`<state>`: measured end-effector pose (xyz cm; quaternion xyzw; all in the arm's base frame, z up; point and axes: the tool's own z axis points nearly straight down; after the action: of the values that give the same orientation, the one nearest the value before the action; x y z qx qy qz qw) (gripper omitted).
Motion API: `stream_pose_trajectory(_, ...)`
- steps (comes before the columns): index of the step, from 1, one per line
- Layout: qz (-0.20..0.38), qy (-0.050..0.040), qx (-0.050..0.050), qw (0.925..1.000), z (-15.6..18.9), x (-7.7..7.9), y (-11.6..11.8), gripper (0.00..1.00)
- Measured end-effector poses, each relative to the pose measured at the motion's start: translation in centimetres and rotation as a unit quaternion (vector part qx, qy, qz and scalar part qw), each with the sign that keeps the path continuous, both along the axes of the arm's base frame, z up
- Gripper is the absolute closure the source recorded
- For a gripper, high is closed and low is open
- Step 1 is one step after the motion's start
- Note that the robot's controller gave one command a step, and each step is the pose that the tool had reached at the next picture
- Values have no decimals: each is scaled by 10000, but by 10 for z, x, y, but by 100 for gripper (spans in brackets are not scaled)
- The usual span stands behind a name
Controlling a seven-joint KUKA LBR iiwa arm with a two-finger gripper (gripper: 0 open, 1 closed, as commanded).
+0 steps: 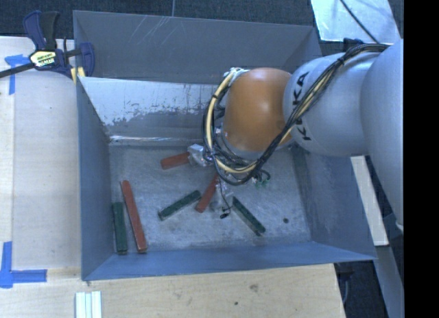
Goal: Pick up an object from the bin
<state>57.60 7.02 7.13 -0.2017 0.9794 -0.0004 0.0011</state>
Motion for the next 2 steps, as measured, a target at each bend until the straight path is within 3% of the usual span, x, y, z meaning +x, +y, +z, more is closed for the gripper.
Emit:
stream_pose_trajectory(1,-268,12,-12,9996,-1,-14,-78,0)
stream_pose_trajectory(2,-250,-2,7,9997,0,-13,-73,100)
